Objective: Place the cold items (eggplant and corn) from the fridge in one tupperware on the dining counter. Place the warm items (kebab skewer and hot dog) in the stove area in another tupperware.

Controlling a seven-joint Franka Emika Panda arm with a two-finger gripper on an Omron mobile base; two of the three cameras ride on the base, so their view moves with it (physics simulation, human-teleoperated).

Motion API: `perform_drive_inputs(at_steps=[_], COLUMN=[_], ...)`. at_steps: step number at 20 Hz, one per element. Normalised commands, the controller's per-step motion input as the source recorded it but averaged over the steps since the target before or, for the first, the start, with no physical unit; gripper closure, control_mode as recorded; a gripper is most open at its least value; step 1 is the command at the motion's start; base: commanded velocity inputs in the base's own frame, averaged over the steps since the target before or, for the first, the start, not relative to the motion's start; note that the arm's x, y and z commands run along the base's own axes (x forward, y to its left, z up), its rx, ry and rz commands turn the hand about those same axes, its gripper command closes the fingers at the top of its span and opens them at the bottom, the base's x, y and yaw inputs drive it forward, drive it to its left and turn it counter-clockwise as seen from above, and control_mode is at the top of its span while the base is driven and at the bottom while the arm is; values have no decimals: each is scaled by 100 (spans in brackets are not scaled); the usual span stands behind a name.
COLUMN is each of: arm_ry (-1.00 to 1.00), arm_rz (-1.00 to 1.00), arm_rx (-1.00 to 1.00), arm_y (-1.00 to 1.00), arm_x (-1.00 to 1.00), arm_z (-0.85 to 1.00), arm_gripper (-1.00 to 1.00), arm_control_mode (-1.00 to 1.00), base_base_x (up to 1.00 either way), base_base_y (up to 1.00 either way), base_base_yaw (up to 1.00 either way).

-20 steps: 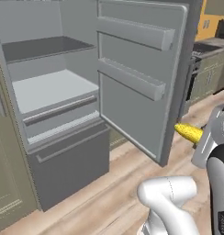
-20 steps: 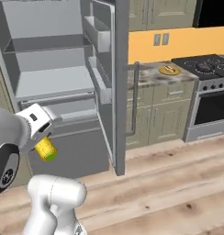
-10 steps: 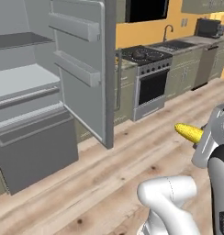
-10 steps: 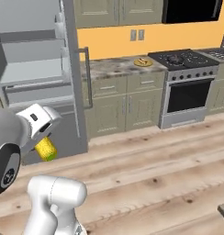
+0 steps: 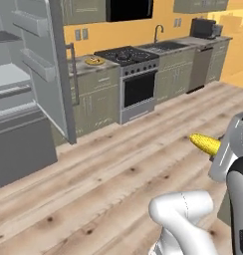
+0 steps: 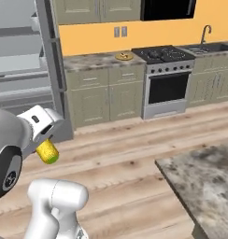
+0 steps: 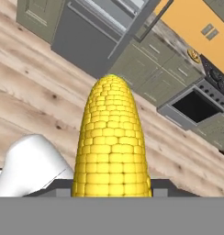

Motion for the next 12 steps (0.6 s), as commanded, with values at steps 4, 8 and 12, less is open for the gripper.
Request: perform_drive_inputs(at_steps=[4, 8, 12], arm_ry=[0, 0, 0], arm_rz=[0, 0, 0], arm_rx=[0, 0, 0], arm_y=[0, 0, 0], arm_x=[0, 0, 0], arm_z=[0, 0, 0], arm_gripper=[100, 100, 100], arm_control_mode=[100, 100, 100], base_base_x=[-72, -73, -76], base_base_y=[-85, -88, -91], base_base_yaw=[-5, -5, -5])
